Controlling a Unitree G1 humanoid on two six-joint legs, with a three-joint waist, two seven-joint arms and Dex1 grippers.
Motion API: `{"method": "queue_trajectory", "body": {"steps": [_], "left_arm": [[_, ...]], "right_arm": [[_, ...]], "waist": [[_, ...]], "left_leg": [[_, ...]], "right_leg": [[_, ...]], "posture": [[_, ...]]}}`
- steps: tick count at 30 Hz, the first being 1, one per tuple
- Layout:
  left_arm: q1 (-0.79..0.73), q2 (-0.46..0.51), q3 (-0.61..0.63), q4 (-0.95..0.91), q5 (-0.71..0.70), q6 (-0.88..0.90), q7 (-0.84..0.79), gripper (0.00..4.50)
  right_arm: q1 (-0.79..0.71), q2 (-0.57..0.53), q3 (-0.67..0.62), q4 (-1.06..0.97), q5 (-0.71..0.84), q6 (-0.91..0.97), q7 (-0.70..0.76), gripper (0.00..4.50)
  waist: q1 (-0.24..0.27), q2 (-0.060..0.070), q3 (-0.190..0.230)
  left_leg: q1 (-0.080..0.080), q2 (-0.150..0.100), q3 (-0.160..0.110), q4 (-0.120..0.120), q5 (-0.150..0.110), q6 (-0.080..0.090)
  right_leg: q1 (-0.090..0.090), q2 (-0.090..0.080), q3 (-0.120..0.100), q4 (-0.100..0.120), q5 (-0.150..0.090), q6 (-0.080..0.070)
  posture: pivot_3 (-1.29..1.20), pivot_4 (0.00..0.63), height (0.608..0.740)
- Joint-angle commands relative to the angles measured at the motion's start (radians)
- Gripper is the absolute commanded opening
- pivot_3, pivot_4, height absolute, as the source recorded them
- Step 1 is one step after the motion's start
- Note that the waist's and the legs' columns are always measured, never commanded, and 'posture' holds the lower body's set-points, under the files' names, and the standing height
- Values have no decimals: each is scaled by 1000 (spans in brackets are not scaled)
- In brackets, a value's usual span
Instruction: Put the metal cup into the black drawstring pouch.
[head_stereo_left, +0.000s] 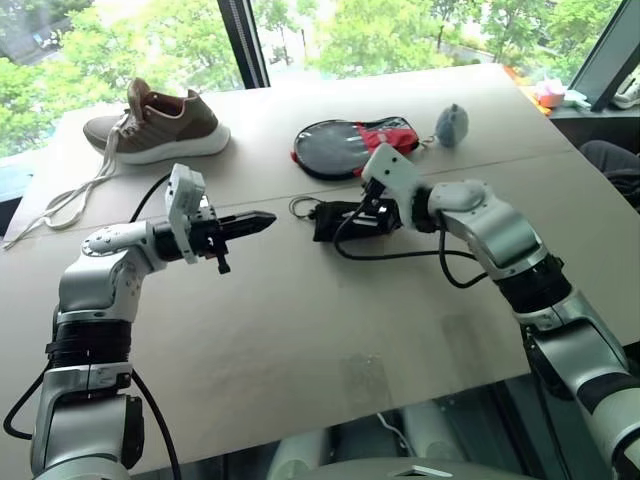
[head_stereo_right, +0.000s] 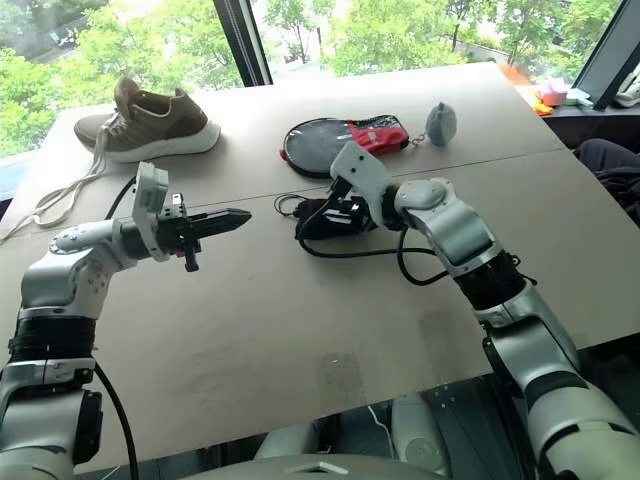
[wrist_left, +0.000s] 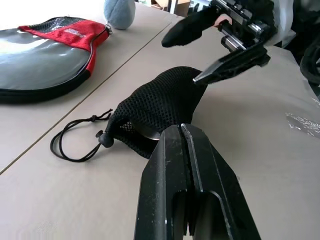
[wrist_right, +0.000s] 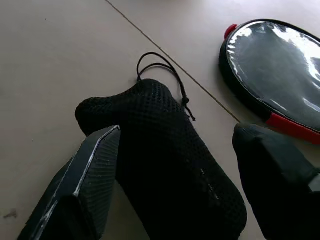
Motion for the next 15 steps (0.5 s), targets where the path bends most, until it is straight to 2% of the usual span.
{"method": "queue_trajectory", "body": {"steps": [1,3,6,10,15], "left_arm": [[28,30,48,-32,-10,-13,12,0],[42,30,54,-40,-15,-10,20,0],[49,23,52,-48,-19,-8,30,0],[49,17,43,-50,-17,-8,37,0],[37,11,30,-29,-8,-12,37,0]], "right_arm": [[-30,80,-15,-37,-8,15,-23,3486],[-19,105,23,-48,-37,20,-23,3486],[5,47,157,-28,-186,-93,0,3486],[-2,-111,277,109,-435,-359,-40,3486],[16,-354,263,204,-496,-804,110,3486]], "waist": [[1,0,0],[5,-1,0],[18,-1,-1],[41,-1,-1],[58,-1,-1]], "left_leg": [[0,0,-1,0,0,0],[0,0,-1,0,0,0],[0,-1,-1,1,0,0],[0,-3,-1,3,0,0],[0,-3,-3,4,0,0]], "right_leg": [[0,0,0,0,0,0],[0,0,-1,-1,0,0],[0,0,-1,-1,0,0],[1,-1,-5,0,0,0],[2,-1,-7,-1,0,0]], "posture": [[0,150,740],[0,150,740],[0,150,740],[0,150,740],[0,150,740]]}}
